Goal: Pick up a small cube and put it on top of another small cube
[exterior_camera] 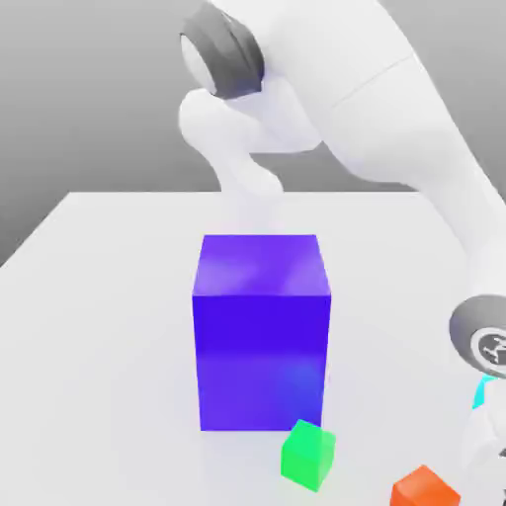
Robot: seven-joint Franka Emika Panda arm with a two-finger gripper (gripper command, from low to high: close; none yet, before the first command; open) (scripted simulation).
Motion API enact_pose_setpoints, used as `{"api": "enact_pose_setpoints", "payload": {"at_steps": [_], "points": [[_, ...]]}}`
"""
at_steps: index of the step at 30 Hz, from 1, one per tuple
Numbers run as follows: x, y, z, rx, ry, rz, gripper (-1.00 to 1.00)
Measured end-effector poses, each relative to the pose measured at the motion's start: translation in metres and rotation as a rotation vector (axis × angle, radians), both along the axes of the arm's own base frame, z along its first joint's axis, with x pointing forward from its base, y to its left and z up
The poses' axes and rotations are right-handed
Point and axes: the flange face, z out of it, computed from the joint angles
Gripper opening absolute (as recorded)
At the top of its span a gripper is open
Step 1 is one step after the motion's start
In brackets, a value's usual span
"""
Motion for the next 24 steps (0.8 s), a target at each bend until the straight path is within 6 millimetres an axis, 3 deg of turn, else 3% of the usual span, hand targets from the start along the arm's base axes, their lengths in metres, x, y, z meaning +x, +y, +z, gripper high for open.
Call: {"api": "enact_pose_setpoints", "payload": {"at_steps": [4,9,17,24], "points": [[0.000,0.000,-0.004,0.002,0.000,0.001,-1.00],[0.000,-0.005,0.056,0.002,0.000,0.003,-1.00],[-0.021,-0.121,0.092,0.000,0.008,0.026,-1.00],[-0.065,-0.223,0.110,0.002,0.003,0.016,-1.00]]}}
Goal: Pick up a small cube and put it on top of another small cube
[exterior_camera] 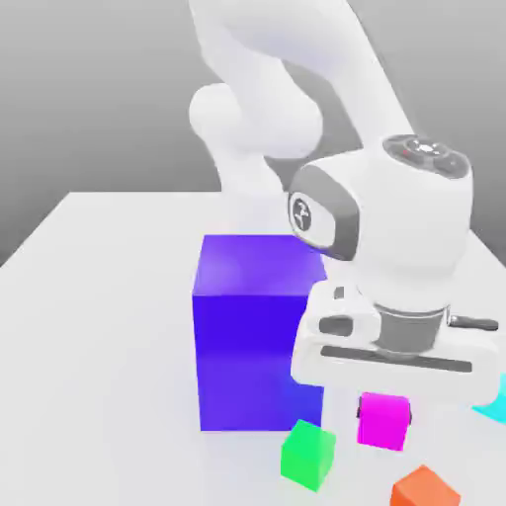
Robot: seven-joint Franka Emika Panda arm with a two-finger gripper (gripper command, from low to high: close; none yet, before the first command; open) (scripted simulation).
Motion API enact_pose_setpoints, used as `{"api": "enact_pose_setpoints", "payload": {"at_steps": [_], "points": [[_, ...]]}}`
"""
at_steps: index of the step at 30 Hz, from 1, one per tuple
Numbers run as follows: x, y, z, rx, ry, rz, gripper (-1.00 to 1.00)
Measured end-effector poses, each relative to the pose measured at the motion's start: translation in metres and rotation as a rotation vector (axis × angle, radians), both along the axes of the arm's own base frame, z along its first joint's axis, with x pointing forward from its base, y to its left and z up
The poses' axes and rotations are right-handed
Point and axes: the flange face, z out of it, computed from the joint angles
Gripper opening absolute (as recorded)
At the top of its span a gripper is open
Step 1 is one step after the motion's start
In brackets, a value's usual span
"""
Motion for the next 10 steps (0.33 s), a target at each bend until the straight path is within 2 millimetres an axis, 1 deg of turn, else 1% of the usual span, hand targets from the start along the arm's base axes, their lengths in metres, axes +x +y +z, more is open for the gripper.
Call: {"api": "enact_pose_setpoints", "payload": {"at_steps": [1,2,4,6,7,10], "points": [[-0.008,-0.014,0.002,0.000,-0.001,-0.003,-1.00],[-0.012,-0.021,-0.003,-0.001,-0.003,-0.006,-1.00],[-0.014,-0.027,-0.022,-0.003,-0.005,-0.010,-1.00],[-0.015,-0.029,-0.045,-0.002,-0.006,-0.011,-1.00],[-0.016,-0.029,-0.056,-0.002,-0.005,-0.010,1.00],[-0.016,-0.029,-0.056,-0.002,-0.005,-0.010,1.00]]}}
